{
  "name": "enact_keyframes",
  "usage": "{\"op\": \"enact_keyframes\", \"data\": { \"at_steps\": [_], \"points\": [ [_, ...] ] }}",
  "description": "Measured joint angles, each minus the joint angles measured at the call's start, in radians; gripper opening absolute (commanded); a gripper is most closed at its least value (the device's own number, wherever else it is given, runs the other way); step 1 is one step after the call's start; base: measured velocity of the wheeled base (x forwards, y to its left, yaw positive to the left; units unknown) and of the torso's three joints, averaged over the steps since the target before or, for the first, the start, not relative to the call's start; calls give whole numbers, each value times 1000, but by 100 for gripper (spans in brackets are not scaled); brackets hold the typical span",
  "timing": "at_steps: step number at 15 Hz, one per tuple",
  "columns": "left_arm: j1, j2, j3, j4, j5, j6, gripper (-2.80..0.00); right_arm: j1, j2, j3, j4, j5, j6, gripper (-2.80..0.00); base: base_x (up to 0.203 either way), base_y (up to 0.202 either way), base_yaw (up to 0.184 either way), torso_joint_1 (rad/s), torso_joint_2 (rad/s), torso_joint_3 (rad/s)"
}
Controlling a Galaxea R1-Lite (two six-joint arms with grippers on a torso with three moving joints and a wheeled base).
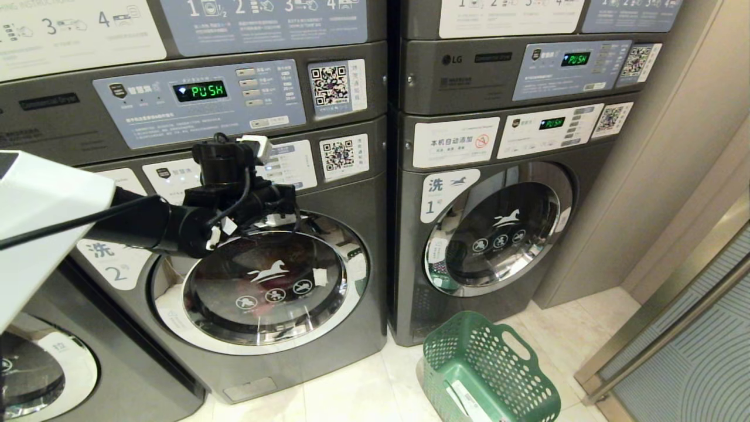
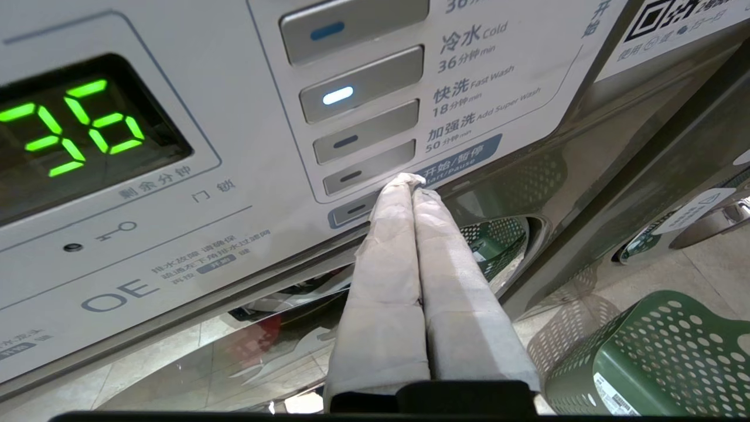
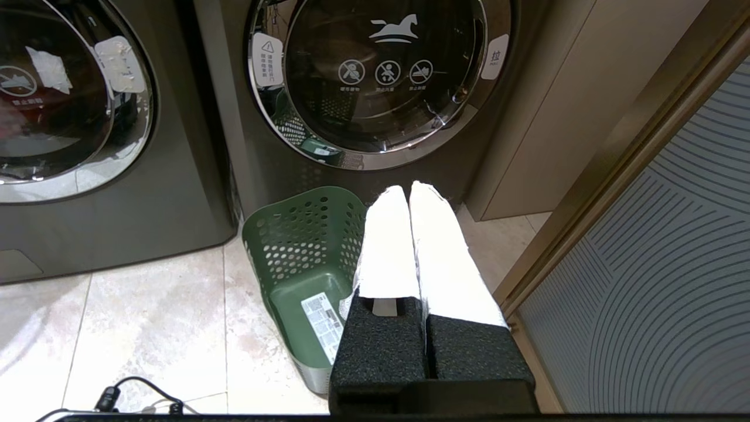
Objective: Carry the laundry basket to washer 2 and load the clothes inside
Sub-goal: Press the washing machine switch
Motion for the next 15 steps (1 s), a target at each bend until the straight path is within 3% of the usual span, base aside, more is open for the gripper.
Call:
{"op": "enact_keyframes", "data": {
  "at_steps": [15],
  "points": [
    [39, 7, 2, 1, -2, 0, -280, 0, 0, 0, 0, 0, 1, -280, 0, 0, 0, 0, 0, 0]
  ]
}}
